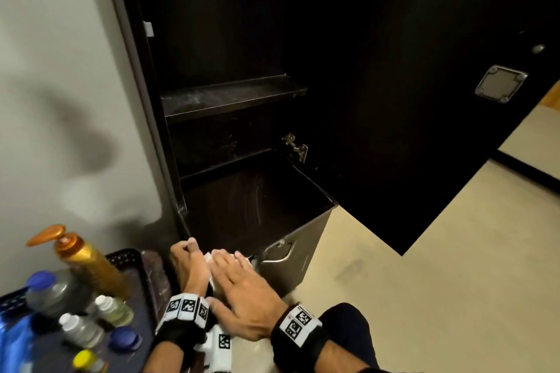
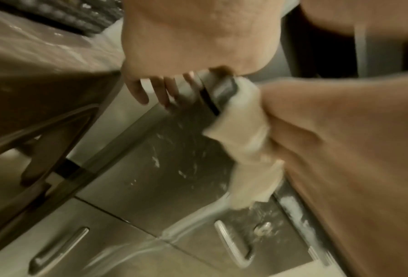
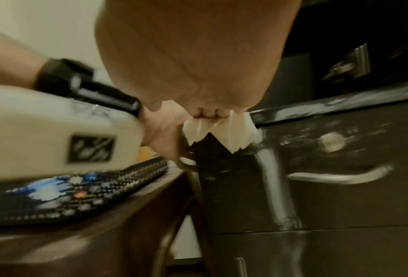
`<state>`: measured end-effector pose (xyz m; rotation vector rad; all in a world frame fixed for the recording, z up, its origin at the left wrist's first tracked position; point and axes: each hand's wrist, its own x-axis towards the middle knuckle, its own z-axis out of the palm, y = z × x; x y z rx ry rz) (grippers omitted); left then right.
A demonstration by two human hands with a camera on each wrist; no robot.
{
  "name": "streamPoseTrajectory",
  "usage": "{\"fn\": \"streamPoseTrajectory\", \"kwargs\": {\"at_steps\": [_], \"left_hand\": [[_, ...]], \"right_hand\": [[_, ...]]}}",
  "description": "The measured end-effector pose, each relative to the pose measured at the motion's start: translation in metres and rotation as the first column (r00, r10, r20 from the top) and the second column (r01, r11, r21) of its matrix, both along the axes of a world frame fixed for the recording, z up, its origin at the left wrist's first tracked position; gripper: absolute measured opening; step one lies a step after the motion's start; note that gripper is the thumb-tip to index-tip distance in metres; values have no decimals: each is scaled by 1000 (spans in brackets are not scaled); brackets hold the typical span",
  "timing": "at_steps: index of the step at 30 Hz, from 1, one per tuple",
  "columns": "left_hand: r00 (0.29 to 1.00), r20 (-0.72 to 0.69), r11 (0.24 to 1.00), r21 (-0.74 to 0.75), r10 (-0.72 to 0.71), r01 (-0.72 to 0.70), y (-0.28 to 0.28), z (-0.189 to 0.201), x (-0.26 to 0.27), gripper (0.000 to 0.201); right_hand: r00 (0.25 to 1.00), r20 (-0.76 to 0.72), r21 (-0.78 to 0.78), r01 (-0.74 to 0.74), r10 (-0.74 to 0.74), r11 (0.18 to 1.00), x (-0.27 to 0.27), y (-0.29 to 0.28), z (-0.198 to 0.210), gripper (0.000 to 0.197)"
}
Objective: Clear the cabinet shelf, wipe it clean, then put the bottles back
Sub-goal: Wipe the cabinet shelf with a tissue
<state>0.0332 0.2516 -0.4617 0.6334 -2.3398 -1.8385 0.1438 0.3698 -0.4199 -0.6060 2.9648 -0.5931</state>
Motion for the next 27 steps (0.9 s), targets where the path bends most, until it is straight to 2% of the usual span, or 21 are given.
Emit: {"fn": "streamPoseTrajectory", "kwargs": {"at_steps": [2, 4, 7, 10, 12, 13, 14, 16, 18, 19, 22, 25, 27], "left_hand": [[997, 36, 994, 86, -67, 64, -11, -6, 3, 30], [994, 41, 990, 98, -106, 101, -17, -11, 9, 27], [990, 38, 987, 96, -135, 131, -14, -9, 19, 32], [984, 16, 983, 60, -175, 174, -11, -7, 29, 39], [977, 0, 976, 45, -215, 215, -13, -8, 33, 41], [973, 2, 972, 47, -232, 232, -14, -9, 33, 41], [969, 8, 968, 48, -246, 245, -15, -10, 33, 41], [964, 15, 963, 62, -265, 264, -17, -12, 32, 42], [963, 10, 959, 96, -268, 266, -18, -15, 30, 40], [965, 4, 959, 106, -263, 261, -19, -17, 28, 40], [963, 3, 959, 91, -270, 269, -22, -22, 25, 40], [958, 6, 957, 40, -287, 286, -21, -24, 26, 39], [956, 12, 957, 9, -292, 292, -20, -22, 26, 39]], "right_hand": [[999, -34, 5, -21, 21, 1000, -2, -3, -3, 73], [998, -63, 46, 15, -12, 999, -7, 6, -5, 73], [964, -65, 125, 263, -257, 957, -31, 51, -4, 86], [833, 12, 209, 539, -553, 816, -69, 124, 0, 108], [736, 68, 279, 634, -674, 721, -93, 158, 6, 105], [711, 95, 289, 650, -697, 703, -102, 163, 9, 102], [719, 113, 280, 639, -685, 716, -110, 157, 10, 100], [814, 114, 213, 539, -569, 815, -115, 125, 12, 96], [932, 94, 131, 337, -350, 932, -100, 75, 10, 90], [967, 86, 104, 229, -239, 968, -86, 50, 9, 88], [998, 56, 110, 0, -7, 994, -42, 14, 7, 86], [999, 29, 158, 29, -34, 987, -33, 43, 6, 86], [977, 44, 199, 196, -208, 960, -52, 81, 8, 89]]}}
